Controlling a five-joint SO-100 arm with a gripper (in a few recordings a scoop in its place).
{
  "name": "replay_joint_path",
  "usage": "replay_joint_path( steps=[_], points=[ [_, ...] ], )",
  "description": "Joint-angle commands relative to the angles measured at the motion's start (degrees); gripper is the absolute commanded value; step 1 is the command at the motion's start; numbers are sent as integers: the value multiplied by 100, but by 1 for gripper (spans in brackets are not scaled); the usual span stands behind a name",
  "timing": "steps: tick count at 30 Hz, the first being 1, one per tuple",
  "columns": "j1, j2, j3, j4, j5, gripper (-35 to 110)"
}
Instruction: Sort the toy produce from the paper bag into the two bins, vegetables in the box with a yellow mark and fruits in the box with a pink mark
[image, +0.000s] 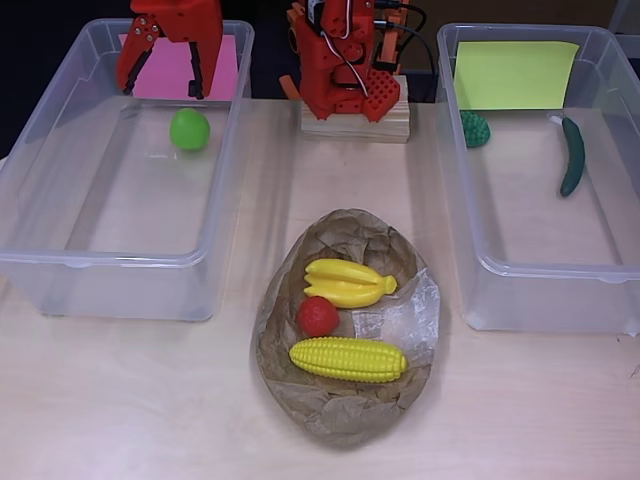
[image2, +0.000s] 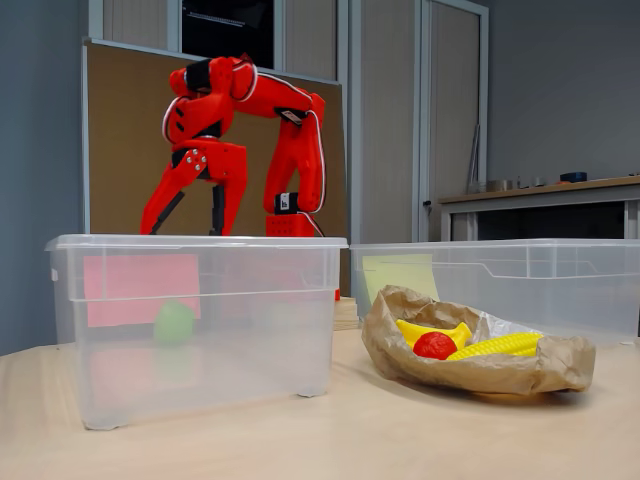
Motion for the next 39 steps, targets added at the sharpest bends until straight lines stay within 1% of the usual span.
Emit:
replay_joint_path(
  steps=[1, 5, 9, 12, 19, 23, 26, 32, 39],
  points=[
    [-431, 721, -378, 97, -246, 41],
    [-1459, 1081, -1230, 132, -712, 48],
    [-2839, 1107, -1749, -9, -1099, 51],
    [-3788, 976, -1644, -343, -1151, 55],
    [-5326, -62, -738, -1529, -1195, 52],
    [-5669, -527, -105, -2276, -923, 43],
    [-5818, -782, 123, -2452, -650, 36],
    [-6223, -1143, 396, -2689, -123, 34],
    [-6706, -1573, 606, -3006, 888, 34]
  ],
)
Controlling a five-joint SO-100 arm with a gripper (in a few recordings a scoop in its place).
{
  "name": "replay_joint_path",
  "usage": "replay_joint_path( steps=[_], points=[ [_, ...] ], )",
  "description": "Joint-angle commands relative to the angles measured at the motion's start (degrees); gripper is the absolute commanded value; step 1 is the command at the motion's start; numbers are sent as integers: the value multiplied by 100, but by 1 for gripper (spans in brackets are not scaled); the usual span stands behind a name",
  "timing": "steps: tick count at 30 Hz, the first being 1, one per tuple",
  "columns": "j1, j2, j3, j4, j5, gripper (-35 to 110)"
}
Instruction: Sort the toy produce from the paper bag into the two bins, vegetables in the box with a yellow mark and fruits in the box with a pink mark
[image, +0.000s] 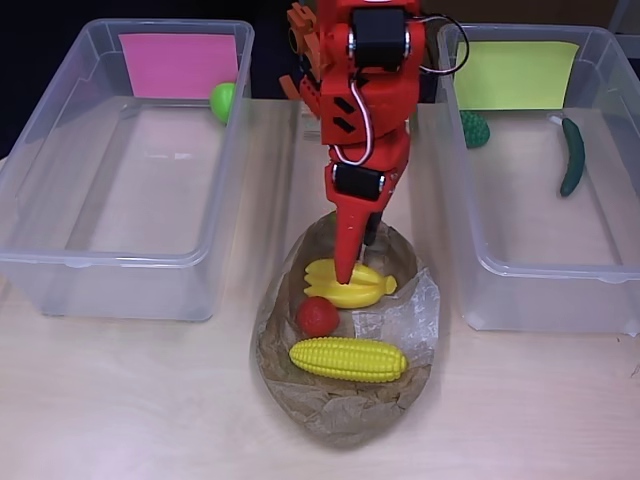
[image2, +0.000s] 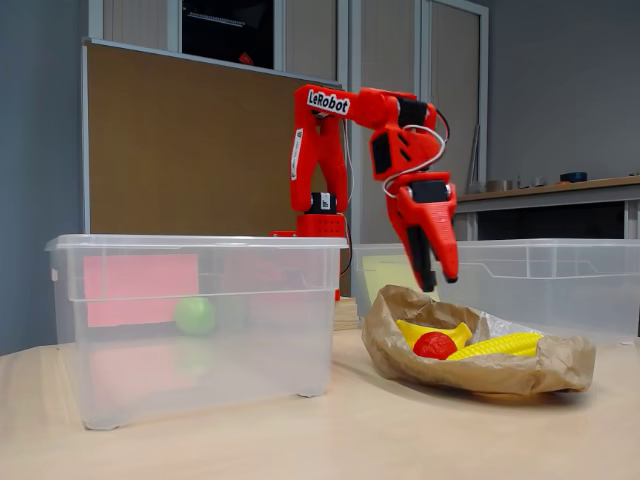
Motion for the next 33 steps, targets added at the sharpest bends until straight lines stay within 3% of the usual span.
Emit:
replay_joint_path(
  steps=[1, 18, 25, 33],
  points=[
    [-202, -123, 105, -202, 501, 34],
    [44, -1222, 826, -1600, 976, 29],
    [185, -1336, 466, -1441, 677, 12],
    [105, -1072, -765, -308, 325, 0]
  ],
)
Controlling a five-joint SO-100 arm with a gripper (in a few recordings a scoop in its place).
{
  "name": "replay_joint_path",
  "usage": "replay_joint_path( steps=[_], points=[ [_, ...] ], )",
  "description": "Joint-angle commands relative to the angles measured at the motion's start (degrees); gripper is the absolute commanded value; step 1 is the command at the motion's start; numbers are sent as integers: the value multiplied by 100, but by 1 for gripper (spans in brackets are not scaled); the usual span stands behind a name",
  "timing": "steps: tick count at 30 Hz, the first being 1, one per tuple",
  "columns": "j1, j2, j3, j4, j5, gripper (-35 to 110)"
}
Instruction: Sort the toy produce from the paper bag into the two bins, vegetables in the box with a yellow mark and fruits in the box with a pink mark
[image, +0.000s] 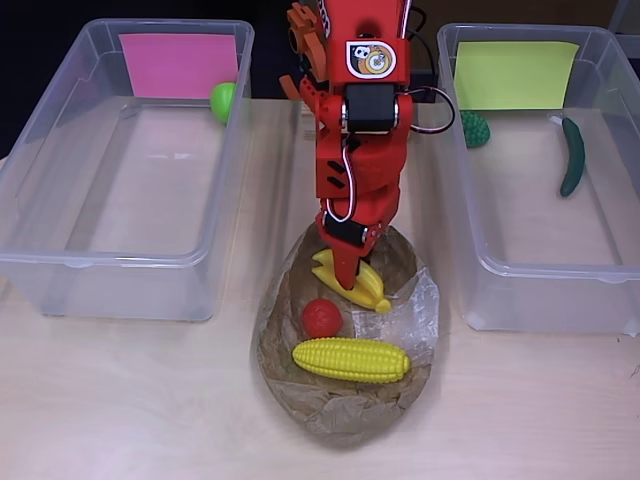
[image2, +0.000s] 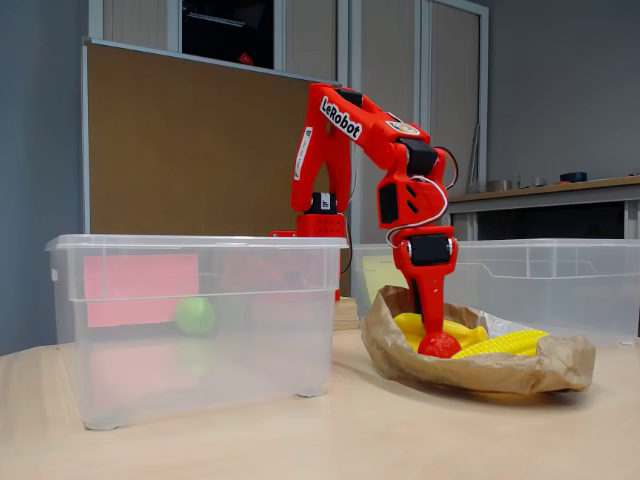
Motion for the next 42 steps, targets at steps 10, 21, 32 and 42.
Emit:
replay_joint_path(
  steps=[10, 21, 32, 42],
  points=[
    [369, 1274, -2224, 2101, -88, 0],
    [3015, 3946, -694, 2742, 633, 0],
    [5660, 5607, 1564, 1705, 2030, 0],
    [6478, 5704, 2637, 1336, 2505, 17]
  ],
)
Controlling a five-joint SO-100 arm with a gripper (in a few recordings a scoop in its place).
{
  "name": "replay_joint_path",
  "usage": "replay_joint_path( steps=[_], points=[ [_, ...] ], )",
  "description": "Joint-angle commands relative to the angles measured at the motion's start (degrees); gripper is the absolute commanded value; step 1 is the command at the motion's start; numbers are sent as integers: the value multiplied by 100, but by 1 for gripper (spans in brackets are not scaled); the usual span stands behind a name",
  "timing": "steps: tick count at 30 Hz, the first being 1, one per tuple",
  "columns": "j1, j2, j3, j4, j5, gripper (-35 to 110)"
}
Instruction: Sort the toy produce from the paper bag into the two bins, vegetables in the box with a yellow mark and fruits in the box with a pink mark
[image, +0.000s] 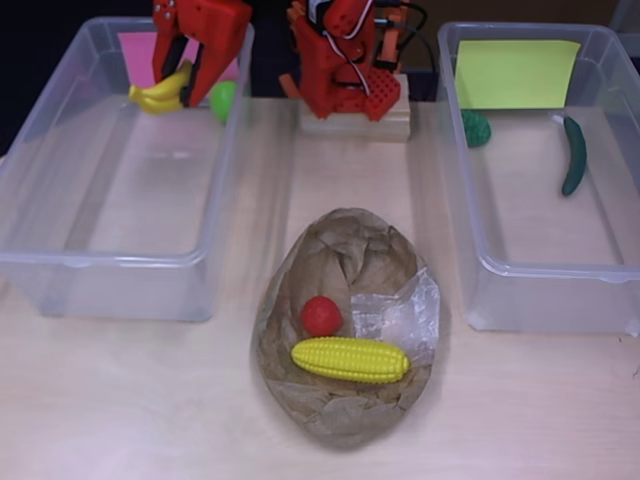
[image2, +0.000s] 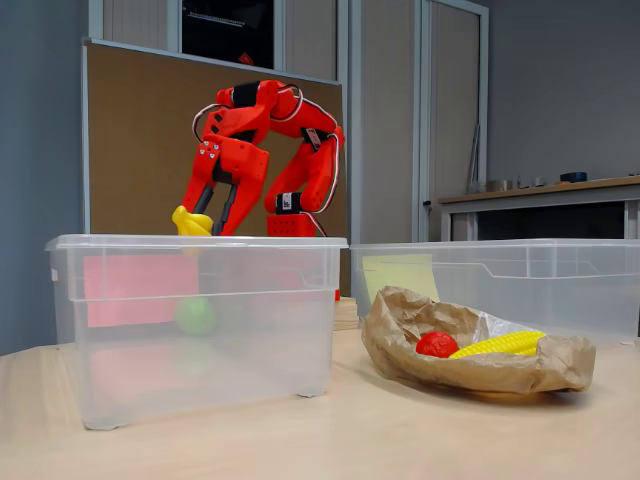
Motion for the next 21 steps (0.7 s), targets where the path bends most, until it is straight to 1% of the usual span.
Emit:
replay_joint_path(
  steps=[1, 7, 9, 13, 15, 17, 19, 21],
  points=[
    [229, 53, 176, -132, 97, 19],
    [316, -176, 396, -334, 97, 31],
    [325, -211, 360, -316, 79, 34],
    [123, -185, -44, -44, -272, 33],
    [-141, -79, -448, 176, -659, 35],
    [-501, 62, -896, 360, -1028, 32],
    [-1028, 132, -1389, 369, -1406, 30],
    [-1582, 149, -1784, 237, -1767, 32]
  ],
)
